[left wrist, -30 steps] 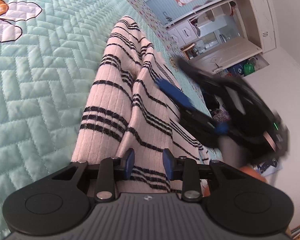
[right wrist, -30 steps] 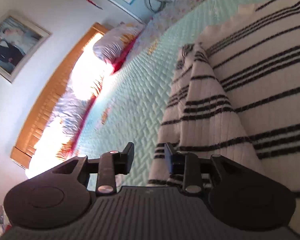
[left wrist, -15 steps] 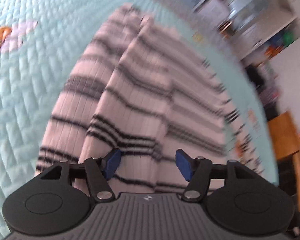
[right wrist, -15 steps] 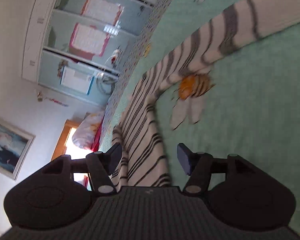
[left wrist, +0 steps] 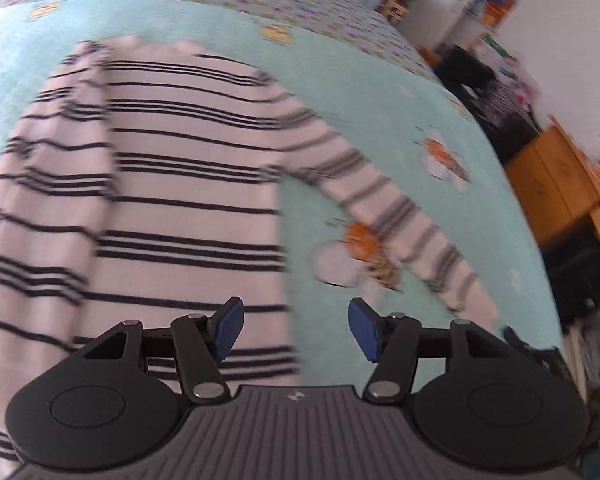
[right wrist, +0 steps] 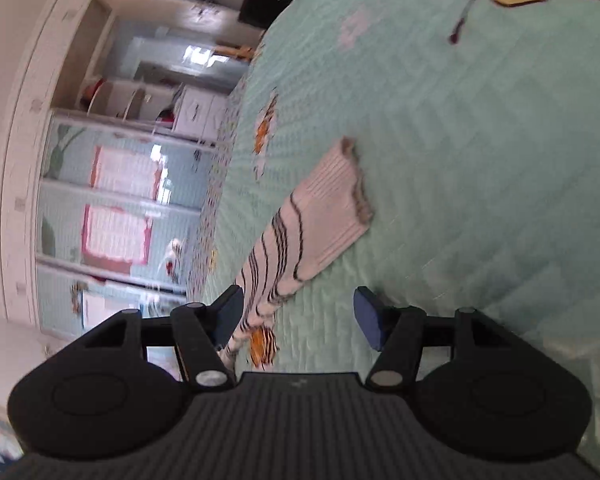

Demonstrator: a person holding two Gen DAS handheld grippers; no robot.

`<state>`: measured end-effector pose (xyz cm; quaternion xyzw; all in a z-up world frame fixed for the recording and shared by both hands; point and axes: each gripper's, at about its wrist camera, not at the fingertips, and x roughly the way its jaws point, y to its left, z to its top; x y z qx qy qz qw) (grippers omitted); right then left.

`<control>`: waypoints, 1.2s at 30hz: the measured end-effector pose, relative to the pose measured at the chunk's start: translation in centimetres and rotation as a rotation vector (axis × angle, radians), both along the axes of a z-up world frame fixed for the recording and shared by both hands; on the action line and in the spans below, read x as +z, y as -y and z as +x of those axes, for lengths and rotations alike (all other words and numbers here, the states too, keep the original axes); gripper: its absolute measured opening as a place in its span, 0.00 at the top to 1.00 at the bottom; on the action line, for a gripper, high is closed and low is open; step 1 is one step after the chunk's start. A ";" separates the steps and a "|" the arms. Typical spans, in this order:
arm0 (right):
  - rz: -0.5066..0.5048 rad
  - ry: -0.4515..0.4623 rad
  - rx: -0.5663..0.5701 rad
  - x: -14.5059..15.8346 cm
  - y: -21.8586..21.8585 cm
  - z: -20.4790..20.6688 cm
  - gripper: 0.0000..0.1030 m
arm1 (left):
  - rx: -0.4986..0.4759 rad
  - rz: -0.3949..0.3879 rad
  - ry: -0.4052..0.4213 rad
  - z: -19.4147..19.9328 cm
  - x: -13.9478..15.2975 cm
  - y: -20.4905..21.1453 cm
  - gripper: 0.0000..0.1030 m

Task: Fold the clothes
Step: 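Move both grippers to the sweater sleeve and grasp its cuff with the right gripper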

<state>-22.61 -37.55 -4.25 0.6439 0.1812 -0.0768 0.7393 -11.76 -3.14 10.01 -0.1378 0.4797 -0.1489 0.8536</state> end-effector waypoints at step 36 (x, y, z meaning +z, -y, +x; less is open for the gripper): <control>-0.454 0.066 -0.038 -1.5 0.3 4.3 0.93 | -0.598 0.279 -0.093 6.1 -0.5 27.9 0.37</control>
